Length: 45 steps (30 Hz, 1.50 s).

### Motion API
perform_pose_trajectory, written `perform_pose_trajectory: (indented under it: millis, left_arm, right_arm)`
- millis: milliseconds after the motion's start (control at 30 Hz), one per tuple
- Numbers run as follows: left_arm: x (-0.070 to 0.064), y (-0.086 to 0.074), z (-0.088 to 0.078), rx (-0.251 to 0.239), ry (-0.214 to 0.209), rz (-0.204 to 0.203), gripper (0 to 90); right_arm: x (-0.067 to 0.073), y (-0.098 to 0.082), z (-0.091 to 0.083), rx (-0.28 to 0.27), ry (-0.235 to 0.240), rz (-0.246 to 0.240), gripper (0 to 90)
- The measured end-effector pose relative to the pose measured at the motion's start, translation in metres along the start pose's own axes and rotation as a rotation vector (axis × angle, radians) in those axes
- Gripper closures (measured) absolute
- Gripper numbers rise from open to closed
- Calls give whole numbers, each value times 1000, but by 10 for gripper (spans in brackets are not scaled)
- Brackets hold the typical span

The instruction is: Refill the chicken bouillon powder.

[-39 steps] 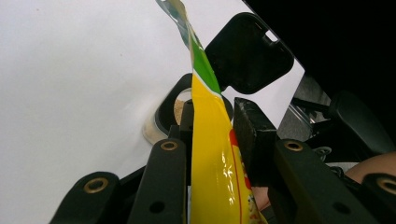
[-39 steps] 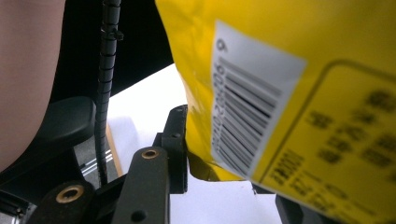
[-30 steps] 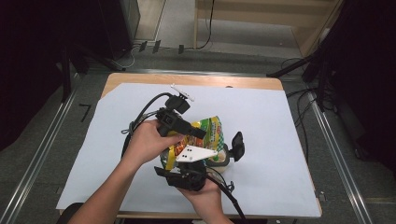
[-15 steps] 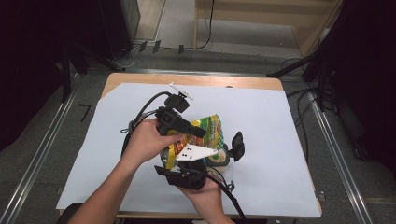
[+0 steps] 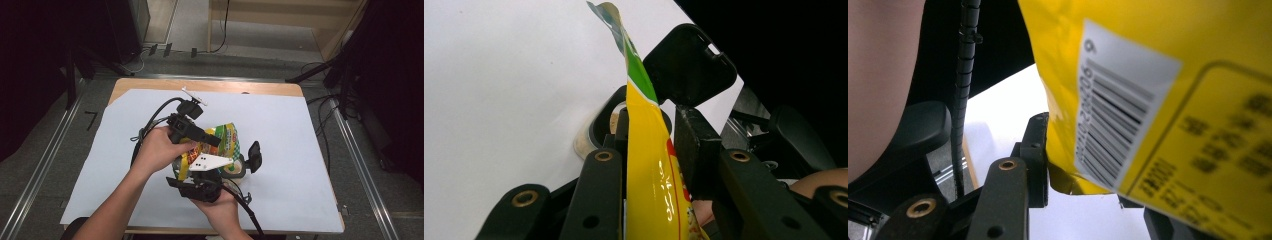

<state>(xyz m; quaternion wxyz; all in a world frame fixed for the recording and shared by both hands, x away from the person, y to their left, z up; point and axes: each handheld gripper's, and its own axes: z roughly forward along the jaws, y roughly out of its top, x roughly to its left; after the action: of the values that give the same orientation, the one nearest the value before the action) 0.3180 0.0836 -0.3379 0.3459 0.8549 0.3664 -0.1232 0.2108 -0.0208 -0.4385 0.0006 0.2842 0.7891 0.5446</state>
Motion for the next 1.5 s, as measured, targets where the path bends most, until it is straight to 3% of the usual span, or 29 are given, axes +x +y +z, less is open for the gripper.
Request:
perform_pose_trajectory:
  millis: [800,1000,1500]
  left_arm:
    - [-2,0,-1,-7,10,9,731]
    - [0,0,0,2,11,3,728]
    - [-1,0,7,15,15,7,736]
  right_arm:
    - [-3,2,-2,17,-19,-29,657]
    - [-3,1,-1,17,3,-2,659]
    - [-4,-3,0,15,-5,33,661]
